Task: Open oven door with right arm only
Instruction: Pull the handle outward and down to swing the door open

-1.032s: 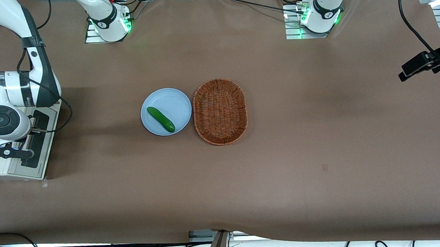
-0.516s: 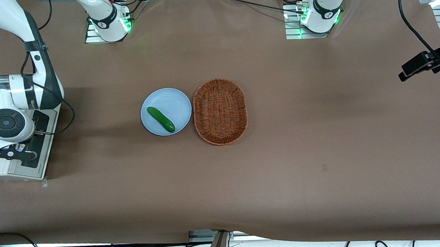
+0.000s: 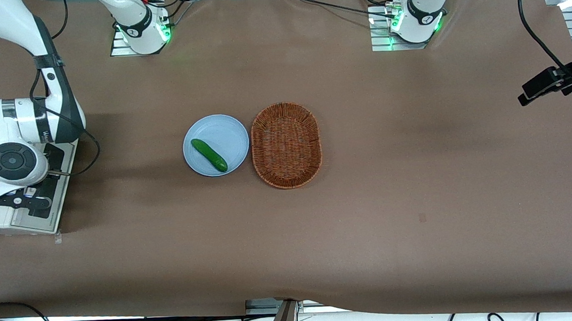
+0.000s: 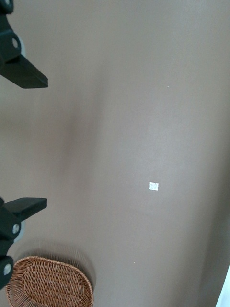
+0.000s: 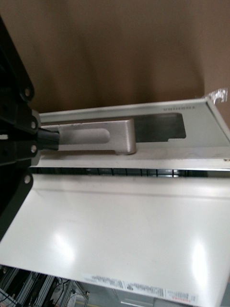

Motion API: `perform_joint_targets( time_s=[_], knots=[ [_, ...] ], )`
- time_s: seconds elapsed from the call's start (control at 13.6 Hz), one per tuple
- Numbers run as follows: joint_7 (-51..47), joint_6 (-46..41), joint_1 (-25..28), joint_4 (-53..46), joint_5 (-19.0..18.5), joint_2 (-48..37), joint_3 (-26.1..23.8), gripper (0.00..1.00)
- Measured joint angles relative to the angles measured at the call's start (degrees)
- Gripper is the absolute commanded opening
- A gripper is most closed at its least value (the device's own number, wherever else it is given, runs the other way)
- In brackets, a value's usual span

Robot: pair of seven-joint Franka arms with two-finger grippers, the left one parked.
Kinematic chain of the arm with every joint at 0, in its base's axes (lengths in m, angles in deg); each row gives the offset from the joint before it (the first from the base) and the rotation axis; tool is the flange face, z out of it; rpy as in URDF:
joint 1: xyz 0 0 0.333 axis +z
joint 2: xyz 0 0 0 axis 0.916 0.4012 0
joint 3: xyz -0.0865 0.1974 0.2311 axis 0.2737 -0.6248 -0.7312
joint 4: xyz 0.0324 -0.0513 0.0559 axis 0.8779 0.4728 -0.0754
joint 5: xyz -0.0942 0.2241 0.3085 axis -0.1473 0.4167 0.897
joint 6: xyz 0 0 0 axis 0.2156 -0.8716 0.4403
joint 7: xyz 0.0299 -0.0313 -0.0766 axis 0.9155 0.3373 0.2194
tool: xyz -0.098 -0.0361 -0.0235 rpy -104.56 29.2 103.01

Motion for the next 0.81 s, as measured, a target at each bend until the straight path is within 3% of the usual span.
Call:
perform_joint_targets(
  time_s=[0.29,0.81],
  knots=[
    [-0.6,0.1,0.3,1.0,5.8,0.5,-3.1,0.00],
    [-1.7,7.8,1.5,2.2,8.0,6.3,-4.7,0.00]
  ],
)
